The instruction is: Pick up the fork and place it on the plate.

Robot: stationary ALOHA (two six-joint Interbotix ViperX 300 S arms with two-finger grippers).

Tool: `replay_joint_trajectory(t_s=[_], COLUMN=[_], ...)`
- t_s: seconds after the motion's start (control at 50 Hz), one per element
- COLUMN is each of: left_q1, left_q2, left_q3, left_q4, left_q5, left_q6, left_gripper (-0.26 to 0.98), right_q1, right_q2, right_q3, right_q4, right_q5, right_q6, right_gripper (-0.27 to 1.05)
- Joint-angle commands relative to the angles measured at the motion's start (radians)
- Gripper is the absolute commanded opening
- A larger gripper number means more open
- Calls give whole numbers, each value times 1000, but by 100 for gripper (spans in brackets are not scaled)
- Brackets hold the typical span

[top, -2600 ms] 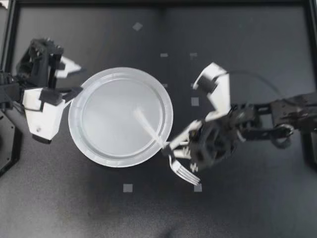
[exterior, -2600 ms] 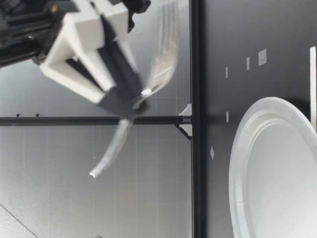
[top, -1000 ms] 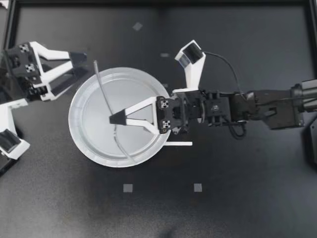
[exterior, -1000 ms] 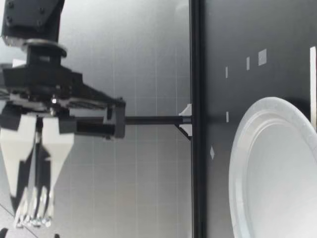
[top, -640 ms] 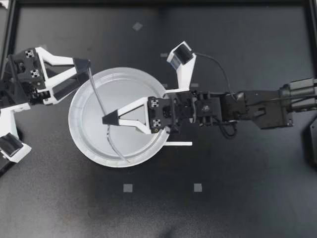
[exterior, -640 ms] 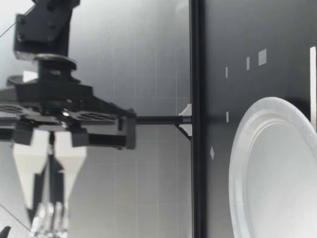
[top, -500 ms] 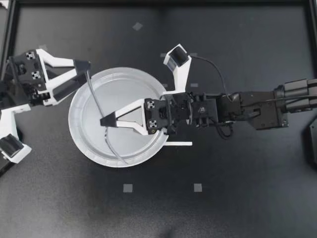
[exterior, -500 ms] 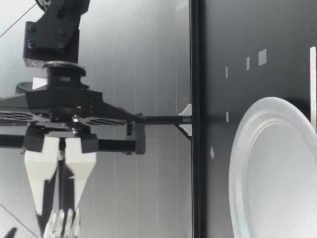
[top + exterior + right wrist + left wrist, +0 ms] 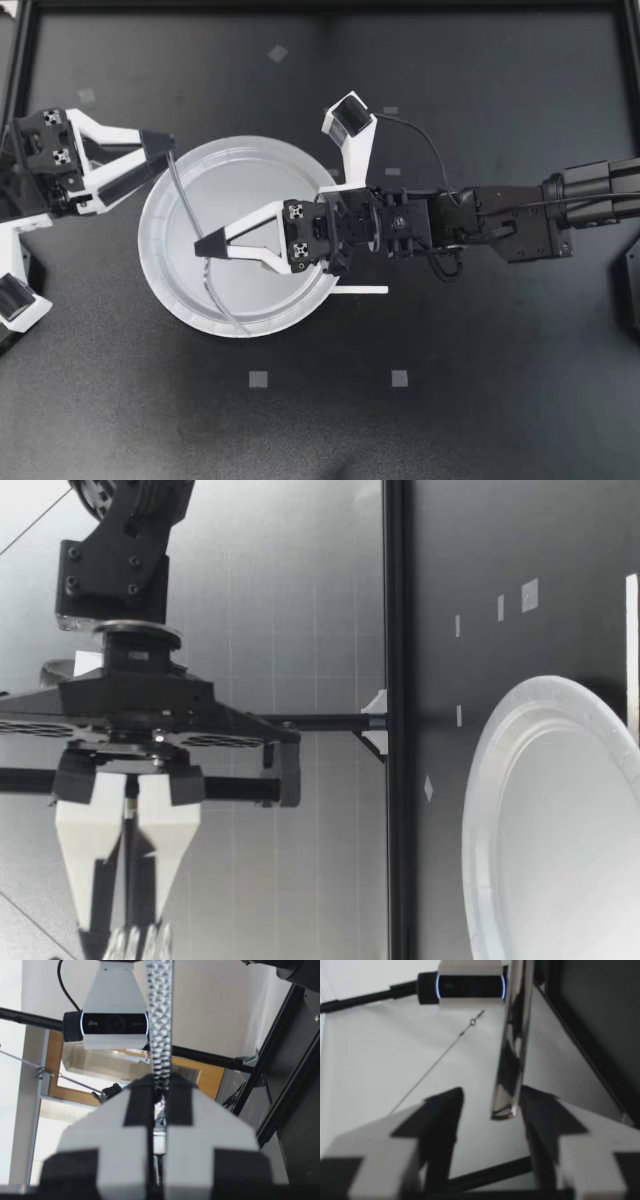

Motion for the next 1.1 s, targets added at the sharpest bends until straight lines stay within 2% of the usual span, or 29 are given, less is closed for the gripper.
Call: replay_joint_trajectory(t_s=[0.0, 0.34, 0.46, 0.68, 0.96, 1.08], left_q1=[-2, -2, -2, -2, -2, -2], left_q2=[0, 3, -2, -3, -3, -3], left_q3=[-12, 0, 9, 11, 9, 14], left_q4=[2, -2, -2, -2, -14, -26], left_q5=[-35, -34, -28, -23, -25, -35], left_q6=[-3, -3, -3, -5, -11, -51], left_gripper=[36, 35, 31, 9, 8, 9], right_q1=[-3, -2, -2, -3, -23, -35], right_q2=[-6, 26, 14, 9, -5, -25], right_q3=[-38, -92, -91, -84, -71, -48], right_q4=[-3, -135, -143, -147, -147, -147], right_q5=[-9, -11, -8, -11, -23, -31], right_q6=[11, 127, 124, 123, 110, 57], right_gripper=[-4, -4, -4, -4, -2, 9])
